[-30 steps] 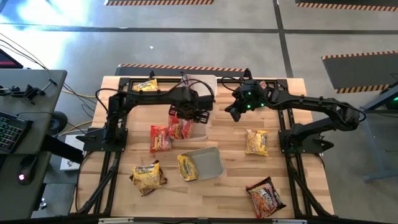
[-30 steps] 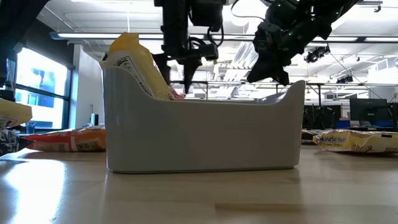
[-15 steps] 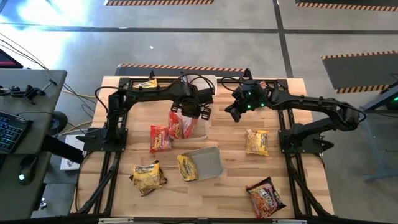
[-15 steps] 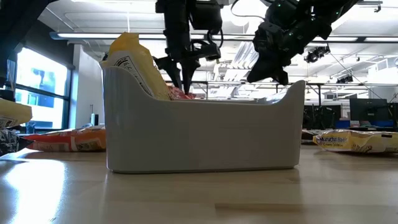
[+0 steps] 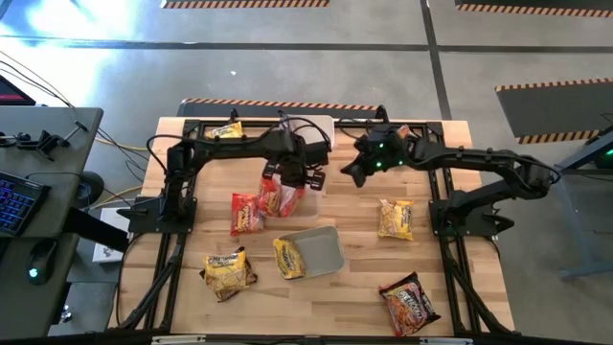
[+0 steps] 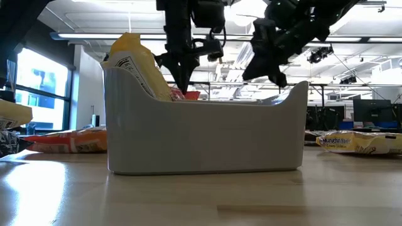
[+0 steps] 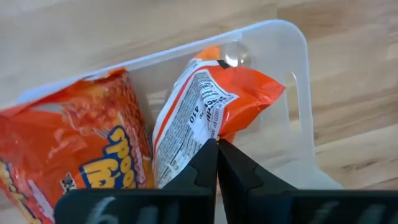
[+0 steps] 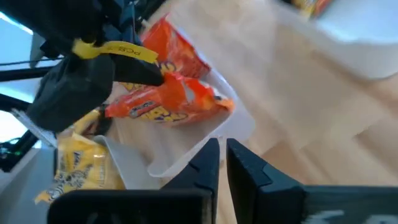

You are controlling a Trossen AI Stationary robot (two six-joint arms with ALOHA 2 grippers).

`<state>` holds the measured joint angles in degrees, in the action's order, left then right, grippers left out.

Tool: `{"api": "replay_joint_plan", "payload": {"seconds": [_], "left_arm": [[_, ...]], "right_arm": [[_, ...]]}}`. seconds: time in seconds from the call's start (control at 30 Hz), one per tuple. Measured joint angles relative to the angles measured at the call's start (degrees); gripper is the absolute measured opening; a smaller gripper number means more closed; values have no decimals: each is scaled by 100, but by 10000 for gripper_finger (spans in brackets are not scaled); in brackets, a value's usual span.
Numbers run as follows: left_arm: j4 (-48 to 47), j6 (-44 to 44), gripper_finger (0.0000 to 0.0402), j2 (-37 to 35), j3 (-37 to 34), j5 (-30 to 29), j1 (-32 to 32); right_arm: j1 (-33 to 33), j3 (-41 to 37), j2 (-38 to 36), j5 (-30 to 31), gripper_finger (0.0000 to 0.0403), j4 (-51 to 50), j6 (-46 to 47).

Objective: Sort Maruchan noodles
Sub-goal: Put the orange noodle pack into the transparent bin

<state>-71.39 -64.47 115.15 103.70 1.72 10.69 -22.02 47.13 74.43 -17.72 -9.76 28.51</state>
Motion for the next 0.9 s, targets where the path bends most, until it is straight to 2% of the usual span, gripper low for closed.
{"api": "replay_joint_plan", "payload": {"seconds": [0.1,0.2,0.3,0.37,0.47,0.57,0.63,0.77,0.9], "left_arm": [[-71,-87,0,-32,0,-15,-69],[-123,-104,0,-99,0,-63,-113],[-191,-100,0,-209,0,-198,-140],[-225,-104,0,-274,0,-293,-141],[-241,-106,0,-337,0,-368,-152],[-249,-107,0,-348,0,-376,-152],[-256,-102,0,-348,0,-363,-152],[-281,-137,0,-348,-2,-350,-157],[-333,-162,0,-348,-2,-342,-156]], "right_arm": [[206,0,361,36,40,163,285],[387,0,677,102,78,434,348],[499,0,877,90,112,869,-114],[551,0,965,127,119,1146,-457],[595,0,1142,272,95,1421,-1059],[628,0,1371,333,34,1840,-1637],[660,0,1589,312,10,2166,-1863],[690,75,1956,319,21,2378,-2033],[708,169,2176,374,4,2371,-2216]]}}
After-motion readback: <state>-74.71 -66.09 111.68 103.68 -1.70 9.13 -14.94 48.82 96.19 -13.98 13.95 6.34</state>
